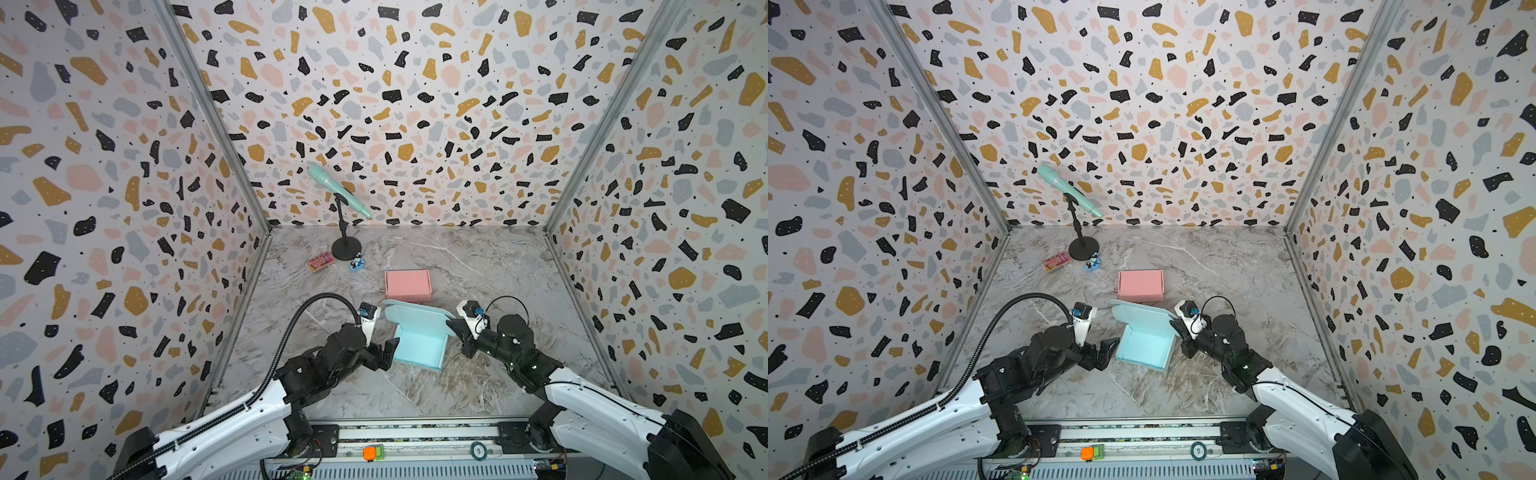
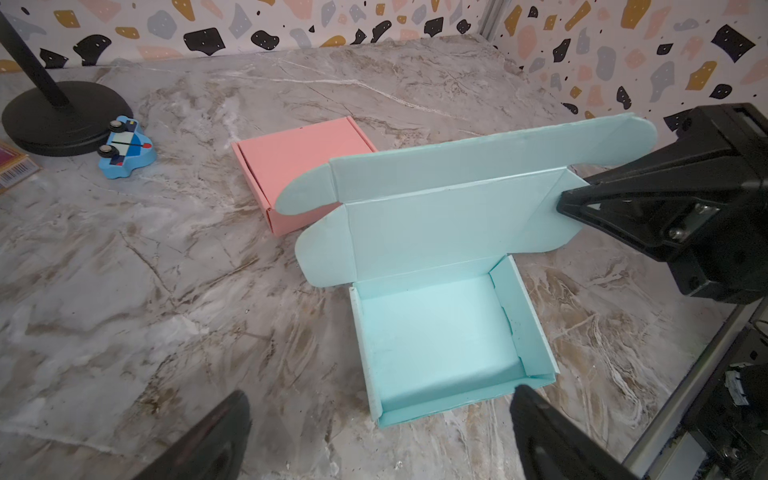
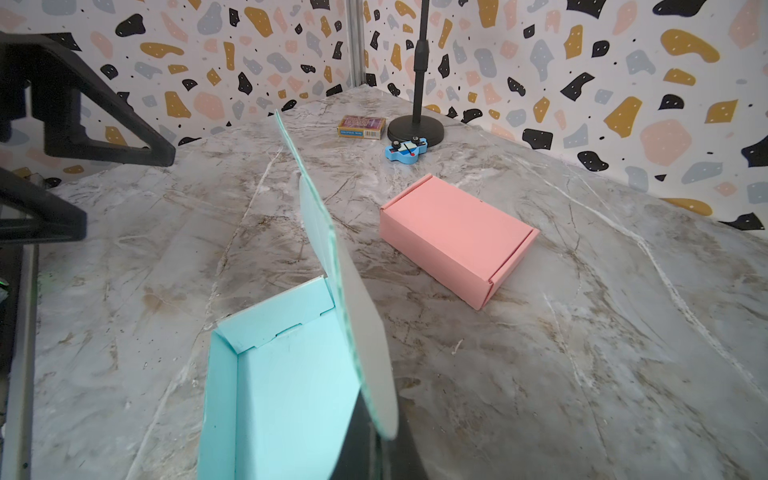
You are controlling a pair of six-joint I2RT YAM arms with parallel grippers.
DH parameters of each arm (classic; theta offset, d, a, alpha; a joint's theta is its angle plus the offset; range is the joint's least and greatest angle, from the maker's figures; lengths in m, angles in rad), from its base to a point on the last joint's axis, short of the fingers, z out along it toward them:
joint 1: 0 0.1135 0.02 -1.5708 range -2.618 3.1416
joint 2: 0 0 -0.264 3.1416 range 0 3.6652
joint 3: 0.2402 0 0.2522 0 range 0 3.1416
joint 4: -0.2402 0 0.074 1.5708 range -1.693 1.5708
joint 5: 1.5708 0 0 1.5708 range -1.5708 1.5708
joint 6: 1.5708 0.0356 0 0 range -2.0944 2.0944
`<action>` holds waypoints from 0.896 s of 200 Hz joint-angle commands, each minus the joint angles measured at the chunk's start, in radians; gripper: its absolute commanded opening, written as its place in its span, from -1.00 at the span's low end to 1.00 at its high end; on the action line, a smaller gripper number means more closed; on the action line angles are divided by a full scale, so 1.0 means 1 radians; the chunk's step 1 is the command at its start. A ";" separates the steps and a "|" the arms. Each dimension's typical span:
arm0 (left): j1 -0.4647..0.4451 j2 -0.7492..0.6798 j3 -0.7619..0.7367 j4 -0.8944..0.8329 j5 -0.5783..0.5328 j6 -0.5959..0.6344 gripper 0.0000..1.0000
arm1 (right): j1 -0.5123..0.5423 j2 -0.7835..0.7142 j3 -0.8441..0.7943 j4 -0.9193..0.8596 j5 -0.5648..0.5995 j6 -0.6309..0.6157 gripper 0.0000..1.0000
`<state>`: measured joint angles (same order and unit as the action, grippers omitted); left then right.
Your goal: Fold the paper box
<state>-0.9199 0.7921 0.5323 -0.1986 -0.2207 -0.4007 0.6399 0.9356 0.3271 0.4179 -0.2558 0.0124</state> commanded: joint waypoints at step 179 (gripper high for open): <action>0.273 0.099 -0.231 0.586 0.271 0.019 0.84 | 0.001 0.010 -0.003 -0.036 0.006 0.048 -1.00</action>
<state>-0.6895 0.8574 0.3153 0.1955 -0.0731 -0.4107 0.6399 0.9371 0.3126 0.4038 -0.2531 0.0586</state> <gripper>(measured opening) 0.921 0.058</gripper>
